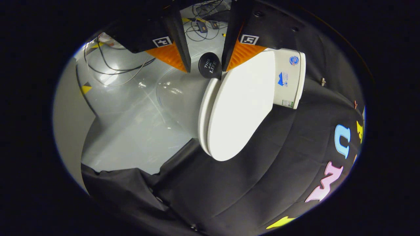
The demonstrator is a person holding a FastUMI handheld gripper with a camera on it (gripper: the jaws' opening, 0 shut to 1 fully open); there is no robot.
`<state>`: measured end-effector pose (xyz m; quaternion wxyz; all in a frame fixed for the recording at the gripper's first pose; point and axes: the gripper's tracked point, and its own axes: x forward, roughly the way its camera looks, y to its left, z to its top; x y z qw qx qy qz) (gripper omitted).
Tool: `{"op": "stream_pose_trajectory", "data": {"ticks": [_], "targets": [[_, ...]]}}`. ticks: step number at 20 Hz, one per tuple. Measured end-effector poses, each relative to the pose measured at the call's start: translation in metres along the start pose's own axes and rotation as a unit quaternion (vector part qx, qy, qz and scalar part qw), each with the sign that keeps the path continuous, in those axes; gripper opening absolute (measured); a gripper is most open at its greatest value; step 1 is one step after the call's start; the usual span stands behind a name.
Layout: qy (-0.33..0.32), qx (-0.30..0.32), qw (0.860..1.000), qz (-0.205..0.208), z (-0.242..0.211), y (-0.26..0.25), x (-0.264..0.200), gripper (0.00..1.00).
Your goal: Open the toilet lid.
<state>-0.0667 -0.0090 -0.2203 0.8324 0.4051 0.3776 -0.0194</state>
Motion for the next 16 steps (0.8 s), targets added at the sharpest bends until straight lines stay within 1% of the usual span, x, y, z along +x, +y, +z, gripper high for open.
{"op": "stream_pose_trajectory", "data": {"ticks": [2,3,4,11,15,16], "targets": [[-0.002,0.023,1.0,-0.008,0.003,-0.008,0.002,0.34],[0.0,0.039,0.999,-0.002,0.004,-0.007,-0.001,0.21],[0.005,0.046,0.999,0.006,0.002,-0.004,0.002,0.21],[0.015,0.064,0.997,0.03,0.0,0.0,0.004,0.21],[0.016,0.047,0.998,0.047,-0.003,0.004,0.006,0.21],[0.015,0.052,0.997,0.052,-0.003,0.003,0.006,0.21]]}}
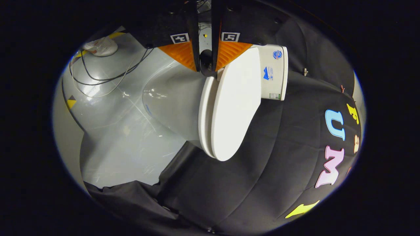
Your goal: Open the toilet lid.
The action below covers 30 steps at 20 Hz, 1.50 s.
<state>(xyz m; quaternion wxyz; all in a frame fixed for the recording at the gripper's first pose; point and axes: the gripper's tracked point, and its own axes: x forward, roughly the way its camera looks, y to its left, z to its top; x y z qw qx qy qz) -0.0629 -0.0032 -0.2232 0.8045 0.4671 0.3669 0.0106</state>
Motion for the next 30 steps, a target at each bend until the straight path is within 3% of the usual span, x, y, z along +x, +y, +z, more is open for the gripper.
{"op": "stream_pose_trajectory", "data": {"ticks": [3,9,14,18,23,27,30], "targets": [[0.004,0.048,0.999,0.017,0.006,0.002,0.001,0.05],[-0.005,0.04,0.999,0.007,0.003,0.005,-0.007,0.05],[-0.027,0.008,0.999,-0.018,0.006,0.035,-0.02,0.05],[-0.042,-0.001,0.999,-0.008,0.011,0.071,-0.036,0.05],[-0.058,-0.058,0.996,-0.035,0.014,0.103,-0.051,0.05],[-0.065,-0.084,0.994,-0.024,0.011,0.15,-0.062,0.05],[-0.072,-0.137,0.988,-0.031,0.003,0.183,-0.066,0.05]]}}
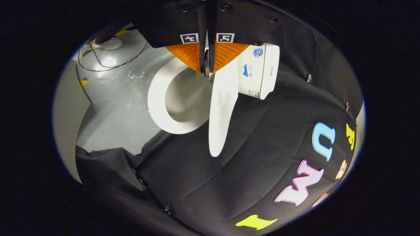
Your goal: Open the toilet lid.
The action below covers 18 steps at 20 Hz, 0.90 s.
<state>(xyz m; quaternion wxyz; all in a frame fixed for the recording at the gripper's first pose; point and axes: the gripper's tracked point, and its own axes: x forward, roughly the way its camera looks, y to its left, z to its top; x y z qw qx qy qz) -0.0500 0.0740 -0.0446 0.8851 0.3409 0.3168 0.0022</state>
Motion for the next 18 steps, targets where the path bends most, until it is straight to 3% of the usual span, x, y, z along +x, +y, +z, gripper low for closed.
{"op": "stream_pose_trajectory", "data": {"ticks": [7,12,18], "targets": [[-0.036,-0.136,0.989,-0.044,0.002,0.087,-0.015,0.05],[-0.052,-0.182,0.979,-0.074,-0.007,0.127,-0.022,0.05],[-0.054,-0.204,0.975,-0.065,-0.019,0.181,-0.02,0.05]]}}
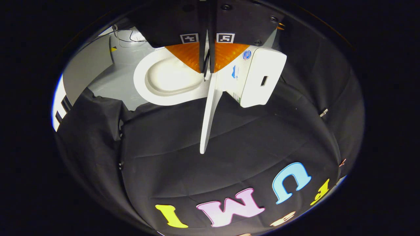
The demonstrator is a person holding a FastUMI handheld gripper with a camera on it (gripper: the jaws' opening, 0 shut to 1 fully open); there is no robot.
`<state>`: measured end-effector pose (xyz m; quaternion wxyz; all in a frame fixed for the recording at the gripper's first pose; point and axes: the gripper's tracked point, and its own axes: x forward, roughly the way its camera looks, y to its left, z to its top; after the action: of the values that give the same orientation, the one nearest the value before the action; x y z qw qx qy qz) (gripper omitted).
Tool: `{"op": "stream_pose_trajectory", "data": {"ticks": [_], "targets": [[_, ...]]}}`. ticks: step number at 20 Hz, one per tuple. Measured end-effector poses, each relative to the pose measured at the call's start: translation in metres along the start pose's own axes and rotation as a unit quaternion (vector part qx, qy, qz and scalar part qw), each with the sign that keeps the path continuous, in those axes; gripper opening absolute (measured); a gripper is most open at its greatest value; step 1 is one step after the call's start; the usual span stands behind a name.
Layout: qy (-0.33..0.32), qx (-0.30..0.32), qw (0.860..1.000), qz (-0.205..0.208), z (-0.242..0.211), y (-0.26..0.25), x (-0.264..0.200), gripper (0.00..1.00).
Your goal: Open the toilet lid.
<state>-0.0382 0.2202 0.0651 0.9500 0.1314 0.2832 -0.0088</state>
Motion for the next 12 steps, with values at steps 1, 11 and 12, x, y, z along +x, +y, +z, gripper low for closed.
{"op": "stream_pose_trajectory", "data": {"ticks": [1,11,12], "targets": [[-0.001,-0.009,1.0,-0.003,0.001,0.008,-0.001,0.05],[-0.014,-0.093,0.994,-0.051,-0.002,0.1,-0.001,0.05],[-0.014,-0.096,0.993,-0.061,-0.004,0.106,0.0,0.05]]}}
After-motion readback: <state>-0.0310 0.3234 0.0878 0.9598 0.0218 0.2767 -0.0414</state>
